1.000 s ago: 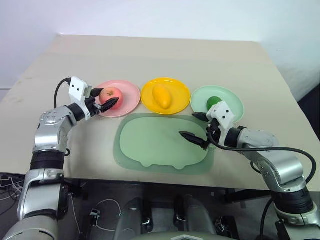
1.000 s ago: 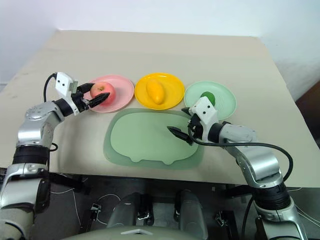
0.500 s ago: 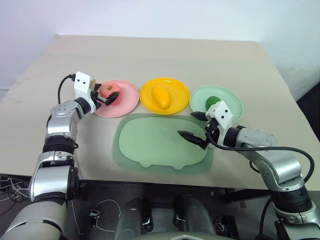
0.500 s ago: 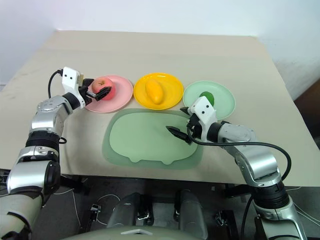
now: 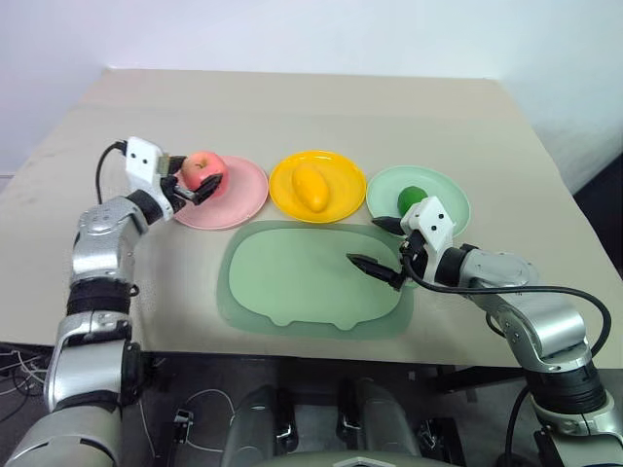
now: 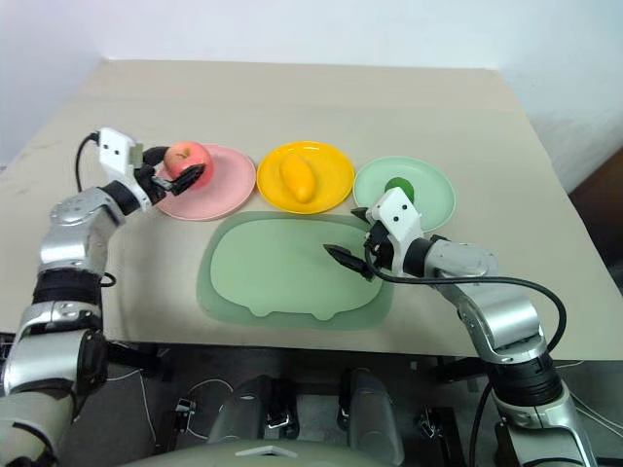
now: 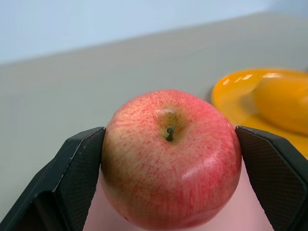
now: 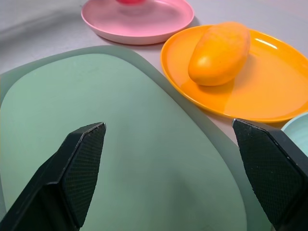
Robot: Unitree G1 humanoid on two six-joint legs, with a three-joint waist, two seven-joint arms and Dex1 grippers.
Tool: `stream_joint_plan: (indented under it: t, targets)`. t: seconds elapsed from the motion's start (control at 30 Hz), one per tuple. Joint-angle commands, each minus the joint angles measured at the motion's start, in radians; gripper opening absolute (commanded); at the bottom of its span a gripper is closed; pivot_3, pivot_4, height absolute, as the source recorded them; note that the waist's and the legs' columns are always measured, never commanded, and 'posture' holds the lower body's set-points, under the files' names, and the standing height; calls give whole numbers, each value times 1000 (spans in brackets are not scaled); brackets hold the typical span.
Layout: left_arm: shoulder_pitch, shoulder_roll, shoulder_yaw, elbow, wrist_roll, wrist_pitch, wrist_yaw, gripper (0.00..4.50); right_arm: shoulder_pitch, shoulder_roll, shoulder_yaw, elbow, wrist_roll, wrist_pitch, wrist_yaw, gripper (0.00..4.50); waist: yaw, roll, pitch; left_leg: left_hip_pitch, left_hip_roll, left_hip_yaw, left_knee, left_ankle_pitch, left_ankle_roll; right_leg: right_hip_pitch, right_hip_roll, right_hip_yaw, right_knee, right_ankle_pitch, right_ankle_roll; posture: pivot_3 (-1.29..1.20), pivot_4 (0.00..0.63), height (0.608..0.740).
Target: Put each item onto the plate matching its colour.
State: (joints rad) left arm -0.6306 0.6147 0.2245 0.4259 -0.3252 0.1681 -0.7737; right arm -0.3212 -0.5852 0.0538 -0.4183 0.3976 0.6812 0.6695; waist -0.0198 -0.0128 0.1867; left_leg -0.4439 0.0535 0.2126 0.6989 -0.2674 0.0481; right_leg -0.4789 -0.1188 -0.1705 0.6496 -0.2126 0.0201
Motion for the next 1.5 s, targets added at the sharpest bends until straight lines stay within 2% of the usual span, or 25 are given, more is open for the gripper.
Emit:
stream_joint_plan:
  t: [0.03,0.17,0.27,0.53,0.77,0.83,0.97,1.03,1.1,1.23,1.4,1.43,1.5]
  targets:
    - [78,48,65,-176,-76,67,-24,4486,-2,10,-16,-14,14,-25,8,4500,1,0,0,0,0,0,0,0,0,0,0,0,0,0,0,0,150,696]
    - [172,89,107,-252,-115,134,-30,4486,-2,12,-20,-17,17,-21,7,4500,6,0,0,0,0,0,0,0,0,0,0,0,0,-1,1,0,150,696]
    - [157,49,117,-181,-102,102,29,4486,-10,15,-11,-3,12,-25,12,4500,11,0,0,0,0,0,0,0,0,1,-1,0,-1,-2,-1,0,150,696]
    - [-52,-115,2,102,-12,-56,49,4486,-44,17,5,30,-8,-38,17,4500,11,-1,0,0,-2,0,1,0,0,1,-2,0,-1,0,-1,0,150,696]
    - [-169,-129,-26,303,56,-147,67,4486,-31,7,1,5,-14,-26,11,4500,-4,-1,0,0,0,1,0,1,2,0,1,0,1,0,0,0,150,696]
    - [-168,-114,-32,281,61,-124,60,4486,-25,2,-7,-4,-15,-21,8,4500,-2,-1,0,0,1,1,0,2,2,-1,1,0,2,0,1,0,150,696]
    - [-145,-91,-19,308,116,-191,165,4486,-15,-1,-10,-10,-18,-21,5,4500,2,-1,0,0,0,1,1,1,1,0,0,0,2,0,1,0,150,696]
    - [-124,-93,-31,289,129,-236,164,4486,-13,1,-5,-13,-19,-21,4,4500,3,-1,0,0,0,1,1,0,0,0,0,0,1,0,0,0,150,696]
    - [-142,-113,-6,276,95,-214,188,4486,-13,2,0,-14,-20,-21,4,4500,10,-1,0,0,0,0,1,0,0,0,-1,0,1,0,0,0,150,696]
    - [-147,-124,-32,287,112,-199,174,4486,-21,3,17,-2,-29,-29,11,4500,7,-1,0,0,-1,0,1,0,0,0,-1,0,1,0,0,0,150,696]
    - [-176,-157,50,282,-12,-39,169,4486,-40,10,23,14,-36,-34,15,4500,5,-1,0,0,-1,0,1,1,1,0,0,0,2,0,0,0,150,696]
    - [-173,-152,44,276,-3,-34,174,4486,-40,9,25,15,-38,-35,16,4500,5,-1,0,0,-1,0,1,1,2,0,0,0,2,0,1,0,150,696]
    - [-140,-104,-63,277,157,-183,192,4486,-35,6,26,13,-41,-38,18,4500,3,-1,0,0,0,0,1,2,3,0,0,0,2,0,1,0,150,696]
